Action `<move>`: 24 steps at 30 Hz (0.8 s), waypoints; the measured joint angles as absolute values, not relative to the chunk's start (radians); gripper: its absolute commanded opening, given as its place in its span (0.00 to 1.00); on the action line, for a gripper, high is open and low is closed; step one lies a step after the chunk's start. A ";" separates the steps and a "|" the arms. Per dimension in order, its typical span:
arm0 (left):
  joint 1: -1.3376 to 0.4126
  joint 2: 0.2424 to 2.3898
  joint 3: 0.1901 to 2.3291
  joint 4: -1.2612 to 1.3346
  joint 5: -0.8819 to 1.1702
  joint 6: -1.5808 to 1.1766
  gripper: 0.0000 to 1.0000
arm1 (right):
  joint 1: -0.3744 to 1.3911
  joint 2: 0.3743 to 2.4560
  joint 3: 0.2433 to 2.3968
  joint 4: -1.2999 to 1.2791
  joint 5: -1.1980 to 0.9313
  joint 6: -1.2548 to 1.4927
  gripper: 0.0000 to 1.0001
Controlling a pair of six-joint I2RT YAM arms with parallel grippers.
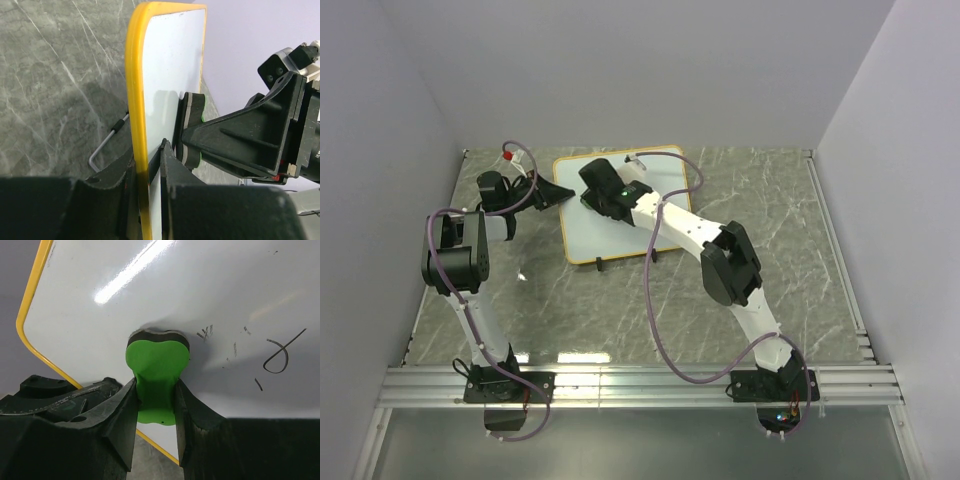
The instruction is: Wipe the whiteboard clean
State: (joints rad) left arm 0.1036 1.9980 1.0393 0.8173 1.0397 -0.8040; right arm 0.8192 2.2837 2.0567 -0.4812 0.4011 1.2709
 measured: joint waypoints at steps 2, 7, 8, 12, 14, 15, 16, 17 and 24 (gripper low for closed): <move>0.104 1.998 1.039 0.813 1.039 -0.801 0.00 | 0.817 2.281 2.052 -0.479 0.397 1.272 0.00; 0.104 1.998 1.042 0.803 1.039 -0.797 0.00 | 0.789 2.233 1.967 -0.469 0.396 1.272 0.00; 0.103 1.998 1.043 0.802 1.039 -0.796 0.00 | 0.776 2.219 1.950 -0.472 0.399 1.270 0.00; 0.102 1.998 1.045 0.802 1.039 -0.794 0.00 | 0.696 2.154 1.860 -0.491 0.429 1.259 0.00; 0.100 1.998 1.049 0.802 1.039 -0.794 0.00 | 0.651 2.119 1.802 -0.494 0.450 1.255 0.00; 0.099 1.998 1.051 0.802 1.039 -0.794 0.00 | 0.635 2.107 1.779 -0.494 0.458 1.254 0.00; 0.097 1.998 1.053 0.803 1.039 -0.793 0.00 | 0.622 2.093 1.752 -0.497 0.471 1.252 0.00; 0.095 1.998 1.055 0.803 1.040 -0.791 0.00 | 0.609 2.086 1.736 -0.503 0.480 1.251 0.00; 0.093 1.997 1.063 0.798 1.041 -0.783 0.00 | 0.627 2.101 1.754 -0.535 0.540 1.253 0.00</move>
State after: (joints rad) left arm 0.0929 1.9968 1.0626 0.7979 1.0409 -0.7834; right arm 0.6273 2.1006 1.7542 -0.5346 0.5400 1.2526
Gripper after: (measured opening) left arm 0.194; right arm 0.381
